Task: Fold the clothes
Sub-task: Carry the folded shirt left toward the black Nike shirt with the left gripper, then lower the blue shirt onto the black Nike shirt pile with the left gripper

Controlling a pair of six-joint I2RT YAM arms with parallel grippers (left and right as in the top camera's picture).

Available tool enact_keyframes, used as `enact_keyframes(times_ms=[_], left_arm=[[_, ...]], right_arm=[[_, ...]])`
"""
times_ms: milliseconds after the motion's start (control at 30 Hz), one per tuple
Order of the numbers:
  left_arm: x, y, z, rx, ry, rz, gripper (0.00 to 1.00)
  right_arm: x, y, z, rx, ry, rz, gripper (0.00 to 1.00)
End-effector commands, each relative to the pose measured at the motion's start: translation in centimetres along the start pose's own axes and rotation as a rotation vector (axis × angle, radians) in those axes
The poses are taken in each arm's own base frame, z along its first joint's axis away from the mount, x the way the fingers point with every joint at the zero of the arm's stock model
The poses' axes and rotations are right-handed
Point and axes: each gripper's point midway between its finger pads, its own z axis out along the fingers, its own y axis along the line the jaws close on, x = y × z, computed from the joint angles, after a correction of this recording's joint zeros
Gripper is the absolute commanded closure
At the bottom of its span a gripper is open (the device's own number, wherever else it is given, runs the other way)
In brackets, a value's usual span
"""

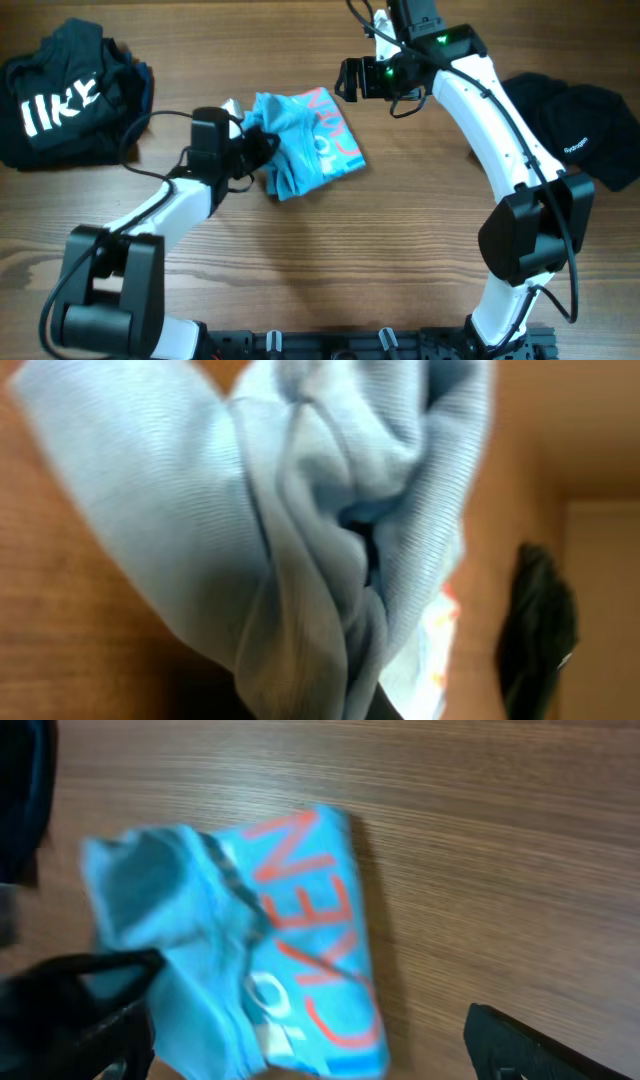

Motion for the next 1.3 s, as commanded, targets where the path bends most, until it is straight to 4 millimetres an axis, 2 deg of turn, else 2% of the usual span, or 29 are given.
enact_keyframes(times_ms=[0, 200, 467, 600, 700, 867, 1033, 1133, 1267], left_arm=[[-5.8, -4.1, -3.7, 0.106, -0.157, -0.011, 0.96], [-11.9, -4.4, -7.8, 0.145, -0.318, -0.087, 0.96], [-19.0, -5.4, -12.8, 0.231, -0.557, -0.104, 0.96], [-22.5, -4.3, -15.8, 0.182, -0.707, -0.124, 0.96], [-24.3, -3.1, -17.7, 0.143, -0.788, -0.137, 0.96], [-27.4, -1.2, -22.2, 0.124, -0.943, -0.119, 0.96], [-29.1, 1.5, -25.6, 0.090, -1.044, -0.136, 0.96], [-29.7, 3.5, -26.6, 0.061, -1.073, -0.156, 0.96], [-30.1, 5.5, -27.0, 0.032, -1.085, -0.178, 0.96]], right_arm=[[-0.1, -0.9, -0.2, -0.004, 0.006, 0.038, 0.00], [0.0, -1.4, -0.3, 0.000, 0.010, 0.047, 0.00], [0.3, -1.4, -0.3, 0.003, 0.022, 0.048, 0.00], [1.1, -1.8, 0.4, 0.007, 0.046, 0.055, 0.00], [1.9, -2.1, 0.9, 0.012, 0.069, 0.059, 0.00], [3.1, -2.6, 1.7, 0.020, 0.102, 0.066, 0.00], [3.4, -2.8, 2.0, 0.023, 0.114, 0.071, 0.00], [3.5, -2.7, 2.0, 0.021, 0.117, 0.072, 0.00], [4.2, -2.8, 1.9, 0.027, 0.145, 0.080, 0.00]])
